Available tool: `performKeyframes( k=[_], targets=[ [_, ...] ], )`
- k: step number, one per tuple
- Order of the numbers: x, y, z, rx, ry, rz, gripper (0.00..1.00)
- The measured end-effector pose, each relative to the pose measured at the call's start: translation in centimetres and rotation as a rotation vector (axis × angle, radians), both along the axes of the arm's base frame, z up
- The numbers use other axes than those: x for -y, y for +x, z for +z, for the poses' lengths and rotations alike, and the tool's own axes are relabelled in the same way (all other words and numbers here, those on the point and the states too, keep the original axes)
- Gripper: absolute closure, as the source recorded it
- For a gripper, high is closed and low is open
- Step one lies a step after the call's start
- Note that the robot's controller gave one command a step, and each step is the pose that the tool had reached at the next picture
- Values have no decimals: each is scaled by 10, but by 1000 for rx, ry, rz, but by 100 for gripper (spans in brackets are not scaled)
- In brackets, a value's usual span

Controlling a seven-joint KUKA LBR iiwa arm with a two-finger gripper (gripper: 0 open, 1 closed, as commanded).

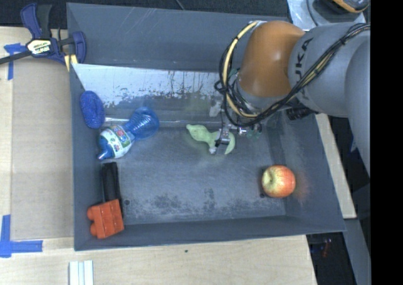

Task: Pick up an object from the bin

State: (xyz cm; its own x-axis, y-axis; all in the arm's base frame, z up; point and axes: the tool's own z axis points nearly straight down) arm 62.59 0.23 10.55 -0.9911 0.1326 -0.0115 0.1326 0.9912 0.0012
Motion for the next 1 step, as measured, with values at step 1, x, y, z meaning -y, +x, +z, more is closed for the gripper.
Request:
performKeyframes(
  k=[1],
  targets=[
    [-1,-5,-31,-8,2,-127,0]
  ],
)
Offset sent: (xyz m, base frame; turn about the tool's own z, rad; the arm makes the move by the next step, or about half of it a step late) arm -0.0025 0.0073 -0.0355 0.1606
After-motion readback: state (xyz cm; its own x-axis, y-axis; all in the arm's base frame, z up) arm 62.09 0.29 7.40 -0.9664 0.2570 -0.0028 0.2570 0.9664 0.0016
